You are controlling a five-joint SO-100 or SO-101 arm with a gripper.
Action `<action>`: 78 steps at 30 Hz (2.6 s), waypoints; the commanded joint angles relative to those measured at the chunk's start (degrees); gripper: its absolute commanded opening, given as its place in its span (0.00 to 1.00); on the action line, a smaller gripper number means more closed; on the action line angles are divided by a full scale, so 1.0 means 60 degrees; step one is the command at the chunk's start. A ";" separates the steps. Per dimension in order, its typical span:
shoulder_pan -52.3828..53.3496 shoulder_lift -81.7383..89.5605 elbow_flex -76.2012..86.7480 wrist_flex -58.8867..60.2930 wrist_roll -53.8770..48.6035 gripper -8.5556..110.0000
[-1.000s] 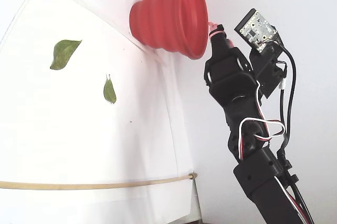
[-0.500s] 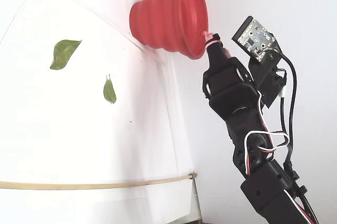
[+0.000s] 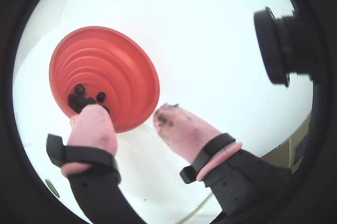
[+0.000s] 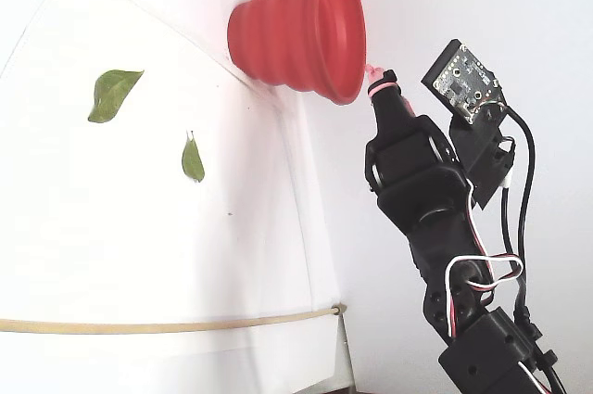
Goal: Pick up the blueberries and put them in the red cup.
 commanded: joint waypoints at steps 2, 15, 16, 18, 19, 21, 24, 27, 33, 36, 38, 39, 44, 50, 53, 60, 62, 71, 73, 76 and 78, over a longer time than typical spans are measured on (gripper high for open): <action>0.0000 0.2227 0.0425 -0.0176 0.0278 0.21; 0.0000 0.4321 0.2271 0.0894 0.1655 0.21; 0.0029 0.4497 0.2344 0.1084 0.1831 0.21; 0.0059 0.4878 0.2520 0.1479 0.2124 0.21; 0.0059 0.5083 0.2593 0.1699 0.2285 0.21; 0.0073 0.5435 0.2710 0.2109 0.2578 0.21; 0.0073 0.5874 0.3047 0.2300 0.2827 0.21; 0.0044 0.6167 0.3340 0.2402 0.3003 0.21; 0.0103 0.6914 0.3691 0.3135 0.3633 0.21; 0.0117 0.7471 0.3970 0.3545 0.3926 0.21; 0.0132 0.7793 0.4087 0.3823 0.4131 0.21; 0.0146 0.7969 0.4116 0.4028 0.4248 0.21; 0.0176 0.8921 0.4468 0.4805 0.4746 0.21; 0.0161 1.0122 0.4863 0.5815 0.5376 0.21; 0.0146 1.0693 0.5083 0.6152 0.5596 0.21; 0.0234 1.2275 0.5156 0.7749 0.6313 0.21; 0.0234 1.2759 0.5215 0.8232 0.6519 0.21; 0.0220 1.4707 0.5332 1.0093 0.7178 0.21; 0.0278 1.5073 0.5259 1.0488 0.7339 0.21; 0.0234 1.5601 0.5156 1.1118 0.7690 0.21; 0.0205 1.5908 0.5083 1.1499 0.8013 0.21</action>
